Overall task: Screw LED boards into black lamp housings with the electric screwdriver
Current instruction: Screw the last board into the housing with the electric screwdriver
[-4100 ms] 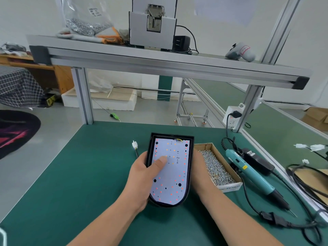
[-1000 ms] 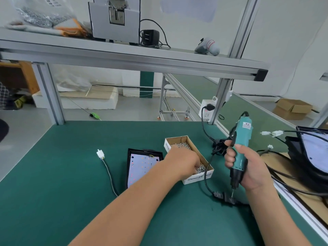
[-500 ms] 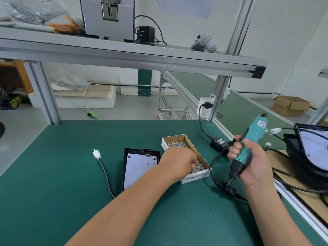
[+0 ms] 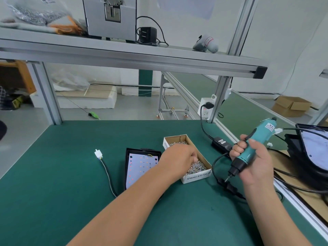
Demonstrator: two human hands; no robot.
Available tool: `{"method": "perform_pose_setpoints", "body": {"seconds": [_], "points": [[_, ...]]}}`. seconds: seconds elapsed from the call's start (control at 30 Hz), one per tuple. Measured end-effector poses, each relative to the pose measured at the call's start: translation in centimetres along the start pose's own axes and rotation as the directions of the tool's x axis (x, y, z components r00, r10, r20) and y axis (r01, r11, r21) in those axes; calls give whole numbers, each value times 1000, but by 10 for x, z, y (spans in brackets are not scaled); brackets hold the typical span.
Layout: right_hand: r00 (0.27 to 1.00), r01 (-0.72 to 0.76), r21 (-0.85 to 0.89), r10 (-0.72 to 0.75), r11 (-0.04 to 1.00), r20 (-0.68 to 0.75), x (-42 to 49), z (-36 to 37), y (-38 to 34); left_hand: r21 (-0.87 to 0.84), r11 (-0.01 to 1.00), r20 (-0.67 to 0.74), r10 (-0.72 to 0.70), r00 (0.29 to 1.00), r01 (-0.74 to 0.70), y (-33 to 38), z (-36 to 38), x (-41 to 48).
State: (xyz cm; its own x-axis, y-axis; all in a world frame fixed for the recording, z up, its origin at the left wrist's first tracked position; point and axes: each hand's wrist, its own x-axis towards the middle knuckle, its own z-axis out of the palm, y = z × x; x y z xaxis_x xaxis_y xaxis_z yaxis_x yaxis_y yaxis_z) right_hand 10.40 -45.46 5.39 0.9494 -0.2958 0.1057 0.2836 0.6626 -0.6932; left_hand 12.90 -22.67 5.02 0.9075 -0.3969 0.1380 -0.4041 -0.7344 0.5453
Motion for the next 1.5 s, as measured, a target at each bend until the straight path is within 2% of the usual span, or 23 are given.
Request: {"method": "perform_pose_setpoints", "body": {"seconds": [0.2, 0.27, 0.3, 0.33, 0.37, 0.43, 0.47, 0.53, 0.6, 0.7, 0.9, 1.17, 1.37, 1.5], "points": [[1000, 19, 36, -19, 999, 1, -1, 0, 1, -124, 991, -13, -55, 998, 53, 1, -2, -3], [999, 39, 45, -38, 998, -5, -2, 1, 2, -363, 923, -29, -150, 988, 130, 2, -7, -5], [999, 49, 46, -48, 998, -8, -3, 2, 2, -549, 818, -12, -213, 977, 171, 4, -12, -8], [998, 56, 48, -56, 997, -12, -4, 4, 3, -729, 652, 35, -271, 962, 210, 5, -17, -11], [998, 64, 52, -63, 997, -15, -6, 7, 4, -863, 445, 106, -303, 947, 239, 6, -22, -15], [997, 77, 60, -76, 995, -17, -10, 14, 7, -964, 41, 243, -278, 929, 264, 6, -33, -29], [997, 79, 66, -79, 995, -12, -12, 19, 9, -957, -105, 288, -247, 925, 270, 4, -38, -37], [997, 76, 77, -78, 994, 14, -19, 32, 11, -917, -276, 346, -193, 918, 287, -2, -46, -56], [996, 70, 85, -73, 994, 41, -27, 47, 16, -888, -345, 377, -169, 911, 304, -9, -52, -74], [997, 36, 115, -44, 993, 66, -39, 74, 29, -866, -389, 409, -189, 893, 314, -21, -60, -96], [991, -94, 221, 71, 971, 110, -55, 128, 62, -885, -370, 389, -249, 887, 284, -44, -72, -126], [981, -126, 238, 86, 963, 173, -65, 165, 100, -953, -256, 230, -274, 934, 159, -60, -70, -143], [983, -100, 222, 62, 970, 170, -70, 155, 103, -965, -211, 212, -290, 933, 154, -66, -66, -148], [983, -95, 233, 55, 968, 172, -70, 152, 98, -985, -82, 172, -292, 941, 154, -66, -64, -150]]}}
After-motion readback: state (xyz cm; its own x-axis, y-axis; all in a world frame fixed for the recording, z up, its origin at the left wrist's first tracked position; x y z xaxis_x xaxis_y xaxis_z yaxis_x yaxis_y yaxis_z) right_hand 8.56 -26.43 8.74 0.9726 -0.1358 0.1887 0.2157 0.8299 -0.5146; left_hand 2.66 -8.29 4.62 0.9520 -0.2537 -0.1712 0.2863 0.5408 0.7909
